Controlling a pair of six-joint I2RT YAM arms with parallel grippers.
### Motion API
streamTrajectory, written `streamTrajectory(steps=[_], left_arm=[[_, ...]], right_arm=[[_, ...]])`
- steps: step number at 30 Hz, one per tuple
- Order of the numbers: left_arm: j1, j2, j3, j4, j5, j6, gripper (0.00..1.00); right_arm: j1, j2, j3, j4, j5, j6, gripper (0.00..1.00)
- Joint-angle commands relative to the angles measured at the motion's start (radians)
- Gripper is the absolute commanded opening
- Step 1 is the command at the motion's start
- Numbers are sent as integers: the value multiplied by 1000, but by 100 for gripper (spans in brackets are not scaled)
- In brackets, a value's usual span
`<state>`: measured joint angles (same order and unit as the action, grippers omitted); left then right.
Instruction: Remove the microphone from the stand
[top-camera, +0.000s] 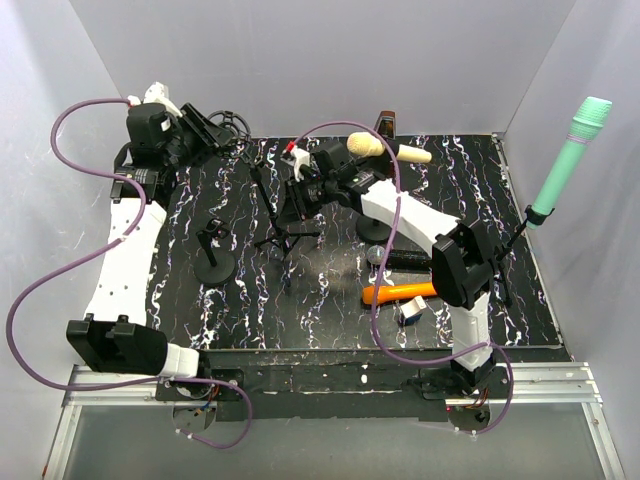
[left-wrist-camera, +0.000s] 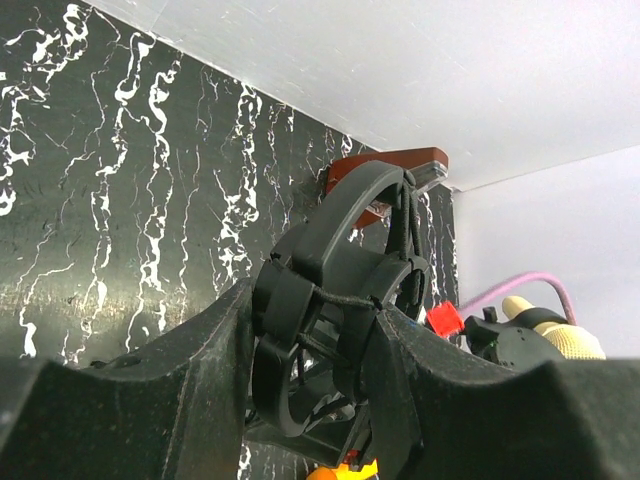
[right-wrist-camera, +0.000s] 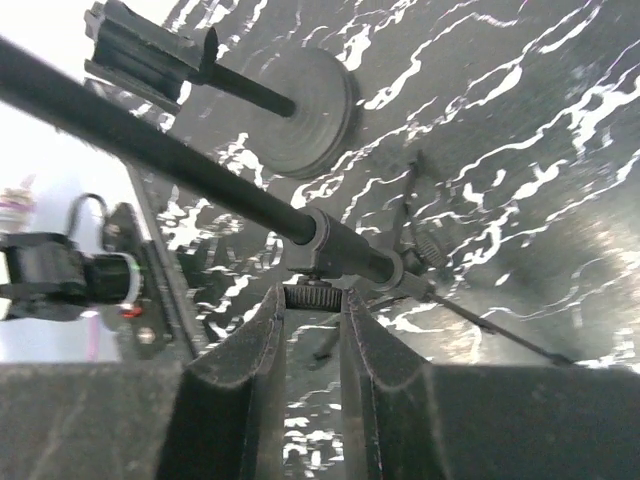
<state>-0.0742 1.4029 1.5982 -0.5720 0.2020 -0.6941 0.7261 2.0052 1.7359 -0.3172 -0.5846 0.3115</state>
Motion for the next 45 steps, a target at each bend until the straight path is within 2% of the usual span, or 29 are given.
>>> streamTrajectory(steps=[1, 3, 6, 7, 10, 15, 20, 21, 22, 23, 25, 26, 29, 31, 34, 36, 39, 45], left_arm=[[72, -15, -3, -126, 169, -71, 0], [123, -30, -21, -120, 227, -73, 0], [152, -36, -49, -69, 310, -44, 0], [152, -33, -60, -43, 368, -12, 0], [152, -22, -84, 3, 404, -5, 0], [149, -22, -109, 43, 422, -33, 0], [131, -38, -124, 44, 431, -28, 0], [126, -41, -127, 41, 430, -30, 0], [123, -42, -127, 41, 428, -31, 0], [120, -44, -127, 38, 421, -35, 0], [113, -47, -126, 32, 390, -33, 0], [111, -48, -124, 28, 370, -31, 0], [102, -53, -127, 20, 344, -28, 0], [100, -56, -130, 15, 347, -28, 0], [100, -51, -123, 0, 352, -33, 0], [100, -55, -119, -8, 355, -30, 0], [100, -61, -116, -22, 353, -31, 0], [100, -71, -101, -61, 346, -13, 0]], right_arm=[[103, -89, 22, -28, 197, -451, 1], [150, -143, -66, 62, 310, -676, 1], [148, -163, -117, 169, 446, -895, 1], [144, -164, -131, 211, 474, -964, 1], [141, -177, -182, 283, 471, -1147, 1], [153, -212, -297, 398, 466, -1336, 1], [168, -241, -343, 437, 502, -1374, 1], [170, -250, -360, 469, 502, -1371, 8], [171, -258, -369, 481, 505, -1344, 29], [174, -266, -372, 489, 511, -1317, 46], [174, -292, -374, 500, 532, -1179, 72], [171, -305, -349, 442, 526, -1093, 78], [138, -318, -209, 108, 355, -863, 80], [116, -287, -92, -64, 237, -719, 78], [96, -221, 31, -238, 125, -559, 72], [88, -198, 54, -264, 69, -462, 68], [88, -207, -13, -212, 40, -349, 66], [87, -177, -49, -192, 11, -247, 62]])
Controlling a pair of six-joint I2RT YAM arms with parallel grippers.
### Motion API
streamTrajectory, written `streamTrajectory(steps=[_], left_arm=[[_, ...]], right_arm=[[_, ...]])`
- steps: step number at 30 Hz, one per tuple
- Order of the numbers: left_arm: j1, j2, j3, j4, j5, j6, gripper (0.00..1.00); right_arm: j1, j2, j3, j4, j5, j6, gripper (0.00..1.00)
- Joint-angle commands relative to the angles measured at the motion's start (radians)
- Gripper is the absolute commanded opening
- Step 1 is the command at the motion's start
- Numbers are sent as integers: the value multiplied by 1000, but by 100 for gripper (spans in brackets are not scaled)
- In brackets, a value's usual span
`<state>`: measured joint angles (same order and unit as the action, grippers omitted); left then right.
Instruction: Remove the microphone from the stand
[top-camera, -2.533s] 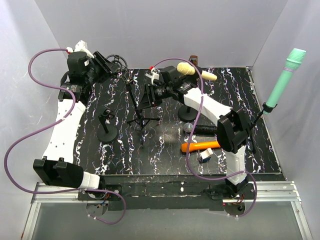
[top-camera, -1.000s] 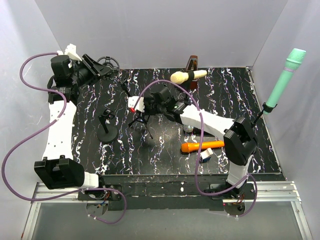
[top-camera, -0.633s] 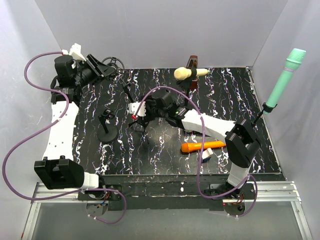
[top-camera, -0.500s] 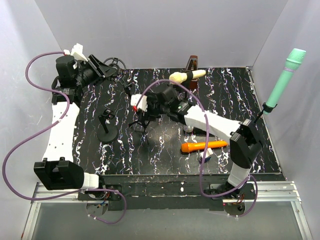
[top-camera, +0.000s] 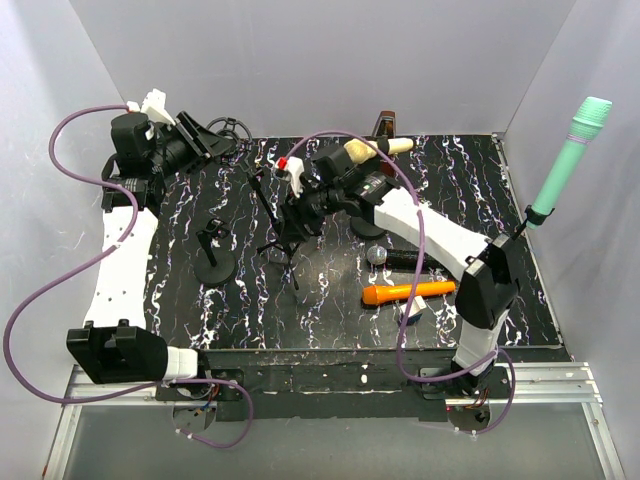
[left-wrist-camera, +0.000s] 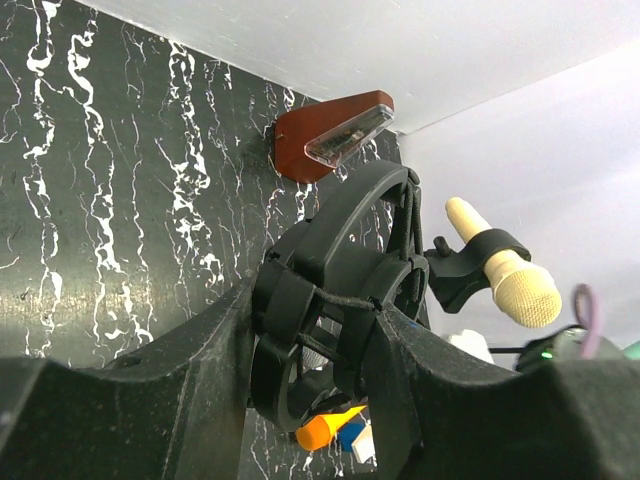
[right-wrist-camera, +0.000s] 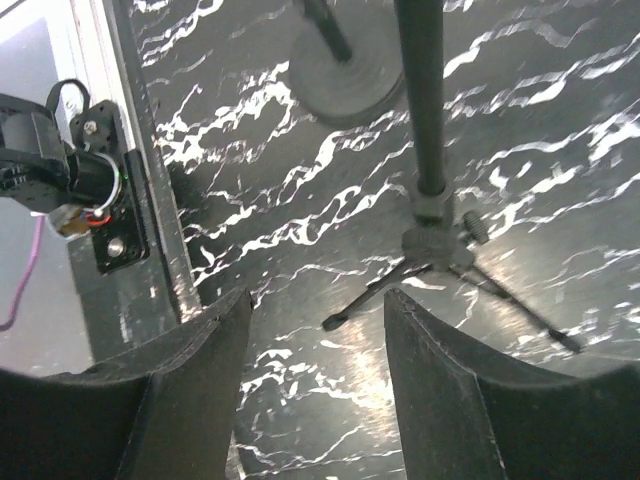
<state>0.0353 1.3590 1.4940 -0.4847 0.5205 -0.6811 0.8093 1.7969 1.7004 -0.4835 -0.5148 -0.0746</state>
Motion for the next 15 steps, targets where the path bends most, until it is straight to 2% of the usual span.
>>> streamTrajectory(steps=[1, 15], left_arm=[[-9, -31, 3, -156, 33, -20, 0], [-9, -37, 23, -196, 38, 25, 0]], right_arm=[[4, 38, -13, -20, -59, 142, 62], [-24, 105, 19, 5, -8, 197, 61]])
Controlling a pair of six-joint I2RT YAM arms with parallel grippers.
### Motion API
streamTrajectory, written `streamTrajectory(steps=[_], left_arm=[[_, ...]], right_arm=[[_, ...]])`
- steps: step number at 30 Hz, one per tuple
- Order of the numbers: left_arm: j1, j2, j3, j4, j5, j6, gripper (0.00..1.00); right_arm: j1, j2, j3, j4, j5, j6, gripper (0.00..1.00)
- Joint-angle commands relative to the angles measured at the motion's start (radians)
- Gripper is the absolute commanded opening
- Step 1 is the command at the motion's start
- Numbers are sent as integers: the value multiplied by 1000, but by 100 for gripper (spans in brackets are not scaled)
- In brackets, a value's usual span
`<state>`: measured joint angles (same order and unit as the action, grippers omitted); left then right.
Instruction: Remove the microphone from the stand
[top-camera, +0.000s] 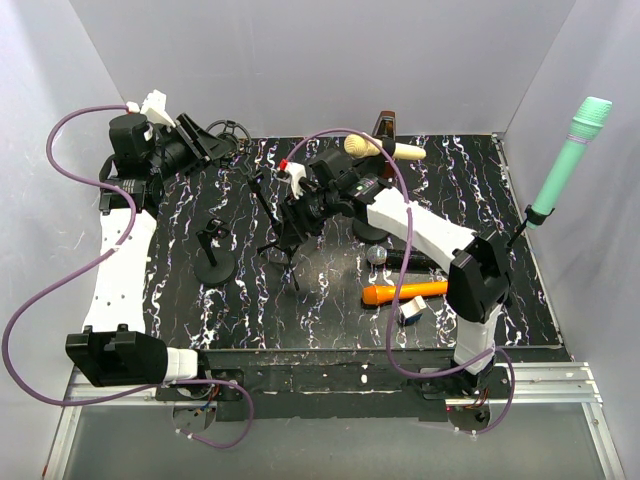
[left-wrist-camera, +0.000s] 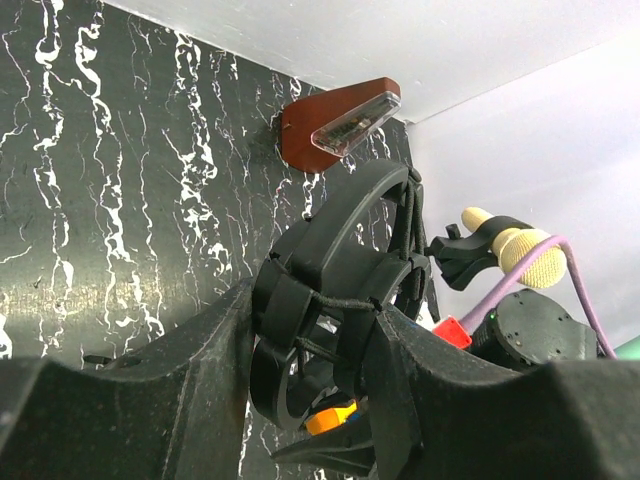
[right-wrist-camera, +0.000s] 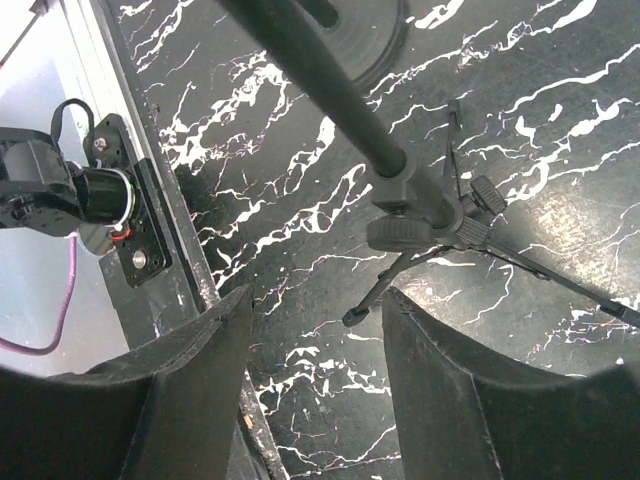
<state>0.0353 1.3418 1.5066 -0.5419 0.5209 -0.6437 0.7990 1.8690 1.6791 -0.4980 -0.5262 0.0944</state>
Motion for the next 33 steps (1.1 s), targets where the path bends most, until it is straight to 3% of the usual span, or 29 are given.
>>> streamTrajectory(steps=[1, 25, 30, 33], left_arm=[[-9, -17, 12, -141, 39, -8, 0], [-2, -16, 30, -184, 24, 30, 0], [0, -12, 32, -187, 24, 29, 0], [3, -10, 35, -185, 24, 29, 0]], right_arm=[[-15, 36, 44, 18, 5, 25, 61], [-41, 116, 116, 79, -38, 80, 59], [-41, 125, 122, 79, -35, 71, 52], [-43, 127, 120, 87, -43, 61, 38]])
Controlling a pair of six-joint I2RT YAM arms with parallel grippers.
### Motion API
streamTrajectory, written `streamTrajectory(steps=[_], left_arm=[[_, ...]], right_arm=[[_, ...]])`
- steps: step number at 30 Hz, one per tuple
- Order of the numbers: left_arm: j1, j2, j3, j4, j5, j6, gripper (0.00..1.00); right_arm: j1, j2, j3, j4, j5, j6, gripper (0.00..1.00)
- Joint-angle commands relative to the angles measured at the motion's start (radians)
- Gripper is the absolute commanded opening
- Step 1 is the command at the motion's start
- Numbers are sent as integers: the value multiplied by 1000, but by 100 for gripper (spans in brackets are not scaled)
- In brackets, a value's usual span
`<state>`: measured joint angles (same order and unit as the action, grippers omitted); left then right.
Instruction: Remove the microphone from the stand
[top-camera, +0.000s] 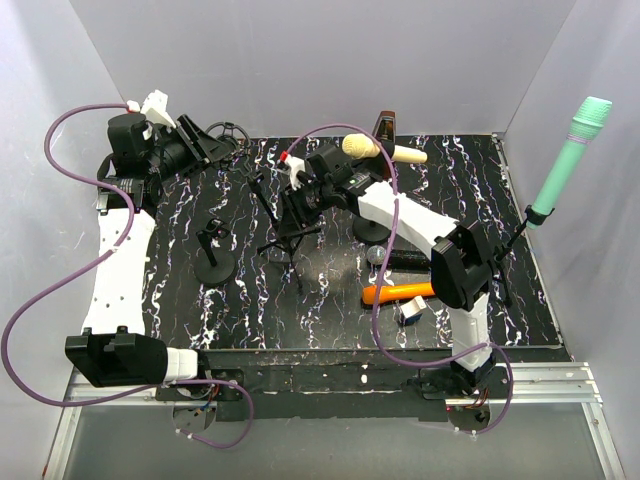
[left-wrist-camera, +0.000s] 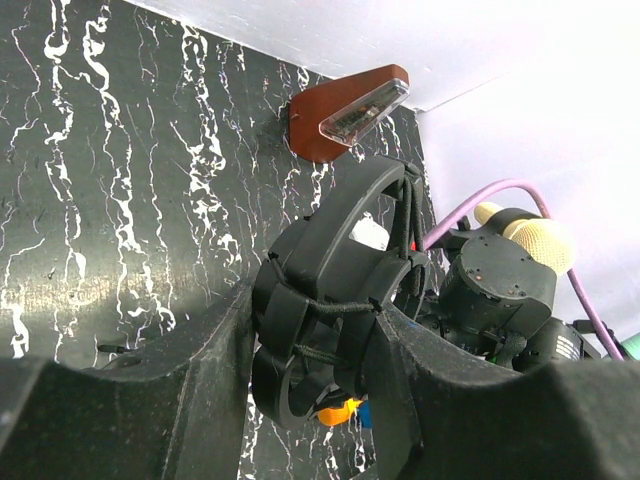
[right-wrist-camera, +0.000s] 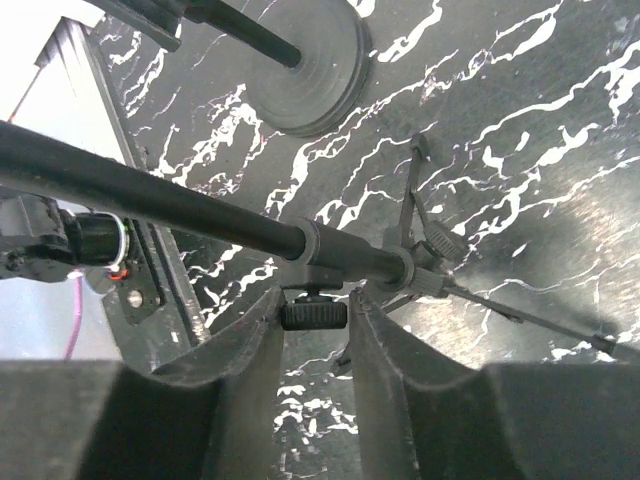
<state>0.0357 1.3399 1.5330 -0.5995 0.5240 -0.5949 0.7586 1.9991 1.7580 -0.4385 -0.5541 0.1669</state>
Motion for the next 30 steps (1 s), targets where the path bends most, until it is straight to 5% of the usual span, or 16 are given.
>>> streamTrajectory(steps=[1, 5, 7, 14, 19, 24, 27, 30], left_arm=[[1, -8, 9, -128, 21, -20, 0], [3, -5, 6, -132, 19, -19, 0], [4, -5, 9, -128, 24, -26, 0], [10, 7, 13, -102, 47, -45, 0], [9, 4, 1, -97, 51, -51, 0], [9, -1, -11, -94, 56, -52, 0], [7, 2, -13, -91, 57, -54, 0], [10, 11, -11, -83, 67, -52, 0]], right_arm=[[-2, -6, 40, 29, -18, -18, 32], [8, -25, 49, 11, -12, -140, 6], [42, -46, 41, -14, 34, -313, 1], [157, -246, -324, 300, 236, -996, 1], [156, -241, -359, 398, 295, -1205, 1], [156, -253, -408, 481, 286, -1248, 1], [156, -257, -408, 463, 278, -1189, 13], [156, -270, -407, 449, 281, -1083, 38]])
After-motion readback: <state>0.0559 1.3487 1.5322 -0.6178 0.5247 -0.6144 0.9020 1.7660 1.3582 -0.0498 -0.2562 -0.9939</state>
